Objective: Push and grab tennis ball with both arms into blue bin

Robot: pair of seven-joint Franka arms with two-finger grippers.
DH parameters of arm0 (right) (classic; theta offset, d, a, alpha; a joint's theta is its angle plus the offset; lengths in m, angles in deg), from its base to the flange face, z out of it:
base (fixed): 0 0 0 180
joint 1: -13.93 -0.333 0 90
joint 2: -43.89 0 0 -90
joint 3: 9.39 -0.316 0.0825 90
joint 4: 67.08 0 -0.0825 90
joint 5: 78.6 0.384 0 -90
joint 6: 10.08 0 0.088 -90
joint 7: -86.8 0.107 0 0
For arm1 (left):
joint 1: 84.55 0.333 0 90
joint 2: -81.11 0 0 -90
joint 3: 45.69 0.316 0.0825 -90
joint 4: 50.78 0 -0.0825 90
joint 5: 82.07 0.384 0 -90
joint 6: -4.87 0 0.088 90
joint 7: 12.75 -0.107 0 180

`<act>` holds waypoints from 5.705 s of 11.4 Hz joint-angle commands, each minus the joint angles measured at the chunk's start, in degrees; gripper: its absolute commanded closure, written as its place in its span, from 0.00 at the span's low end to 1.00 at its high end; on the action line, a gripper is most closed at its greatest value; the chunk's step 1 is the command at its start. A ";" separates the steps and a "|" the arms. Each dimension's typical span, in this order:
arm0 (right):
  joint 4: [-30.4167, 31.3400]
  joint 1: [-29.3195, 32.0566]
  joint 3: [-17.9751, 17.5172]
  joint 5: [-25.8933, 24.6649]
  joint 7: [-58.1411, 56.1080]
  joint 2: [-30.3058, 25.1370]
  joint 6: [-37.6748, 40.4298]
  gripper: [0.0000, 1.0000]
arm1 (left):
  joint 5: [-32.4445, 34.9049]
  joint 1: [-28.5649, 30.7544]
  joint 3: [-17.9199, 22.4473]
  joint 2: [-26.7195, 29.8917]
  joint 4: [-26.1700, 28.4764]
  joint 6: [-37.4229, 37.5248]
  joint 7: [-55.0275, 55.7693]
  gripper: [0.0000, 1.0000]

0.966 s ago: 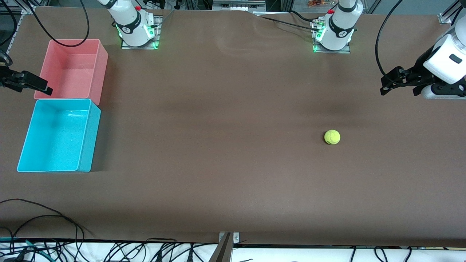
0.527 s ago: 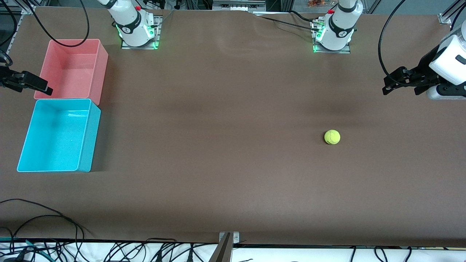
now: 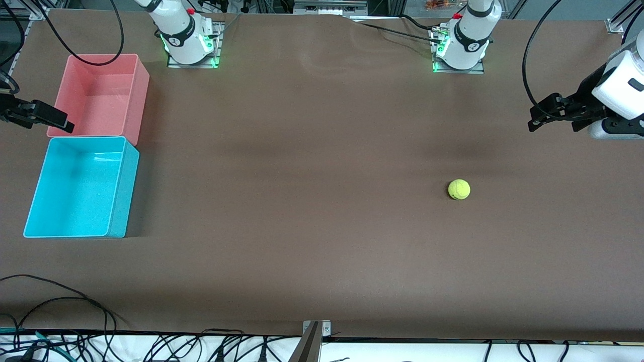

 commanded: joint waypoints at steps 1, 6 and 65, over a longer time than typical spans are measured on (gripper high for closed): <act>-1.19 0.52 0.04 1.06 -1.20 0.30 0.84 0.00 | 1.20 0.71 -0.40 -1.63 -1.84 1.35 0.11 0.00; -1.19 0.43 -0.05 1.06 -0.93 0.30 0.93 0.00 | 3.67 0.45 -0.58 -1.72 -1.84 1.35 0.11 0.00; -1.19 0.43 -0.05 0.71 -0.93 1.27 0.48 0.00 | 3.67 2.12 -0.32 -2.32 6.16 -4.18 1.34 0.00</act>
